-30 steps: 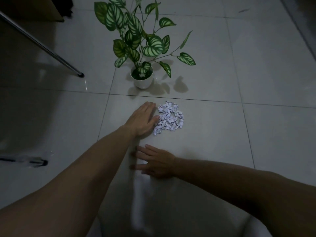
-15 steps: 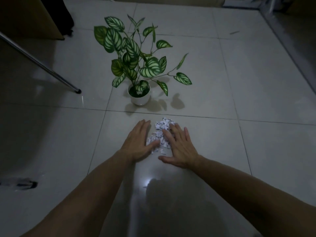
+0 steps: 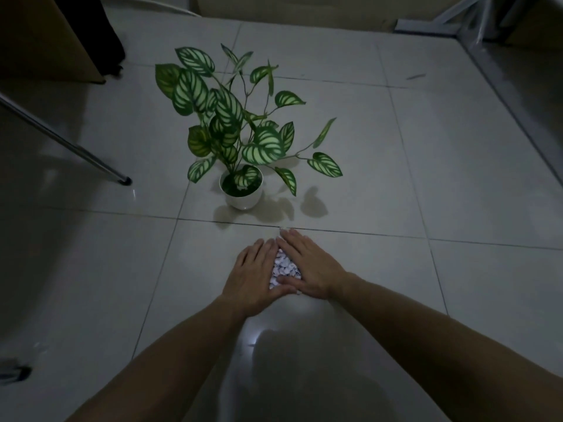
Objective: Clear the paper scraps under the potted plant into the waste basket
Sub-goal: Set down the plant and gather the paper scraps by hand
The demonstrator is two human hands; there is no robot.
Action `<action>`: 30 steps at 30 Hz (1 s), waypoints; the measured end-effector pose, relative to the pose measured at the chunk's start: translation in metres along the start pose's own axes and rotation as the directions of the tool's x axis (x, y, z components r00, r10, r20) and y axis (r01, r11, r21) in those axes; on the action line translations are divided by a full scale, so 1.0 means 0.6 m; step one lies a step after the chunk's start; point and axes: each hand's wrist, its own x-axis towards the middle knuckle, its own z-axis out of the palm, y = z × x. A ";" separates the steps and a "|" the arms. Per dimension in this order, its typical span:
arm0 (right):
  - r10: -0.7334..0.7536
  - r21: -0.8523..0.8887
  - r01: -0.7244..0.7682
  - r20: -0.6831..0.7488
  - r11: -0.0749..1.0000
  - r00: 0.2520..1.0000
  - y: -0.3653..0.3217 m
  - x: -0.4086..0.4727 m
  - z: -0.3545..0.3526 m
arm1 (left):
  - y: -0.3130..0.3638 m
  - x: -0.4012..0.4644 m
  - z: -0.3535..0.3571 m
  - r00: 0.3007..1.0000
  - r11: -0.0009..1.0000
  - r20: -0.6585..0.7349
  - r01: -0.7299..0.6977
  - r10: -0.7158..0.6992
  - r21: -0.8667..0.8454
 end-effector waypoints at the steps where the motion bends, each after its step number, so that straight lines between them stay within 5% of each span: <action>1: -0.015 0.007 0.015 -0.042 1.000 0.999 -0.001 0.004 0.002 | 0.001 0.002 -0.002 0.999 1.000 -0.035 -0.014 0.014 0.022; 5: -0.149 -0.042 0.144 -0.168 0.989 0.974 -0.001 0.007 0.012 | -0.001 0.007 0.008 0.990 0.983 -0.073 -0.106 0.118 0.148; 9: -0.091 -0.046 0.088 -0.067 0.995 0.994 -0.008 0.004 0.012 | 0.001 0.013 0.002 0.978 0.972 -0.053 -0.193 0.202 0.135; 15: 0.032 0.045 -0.037 0.102 0.998 0.994 -0.020 0.020 -0.040 | -0.019 0.032 -0.048 0.986 0.996 0.156 -0.050 0.062 -0.076; 21: 0.150 -0.077 -0.139 0.161 0.987 0.976 -0.007 0.002 -0.062 | -0.036 0.025 -0.071 0.994 0.978 0.100 0.073 -0.054 -0.195; 30: 0.348 0.191 -0.383 0.193 0.904 0.918 -0.032 0.022 -0.083 | -0.012 0.031 -0.105 0.946 0.942 0.280 0.233 -0.161 -0.244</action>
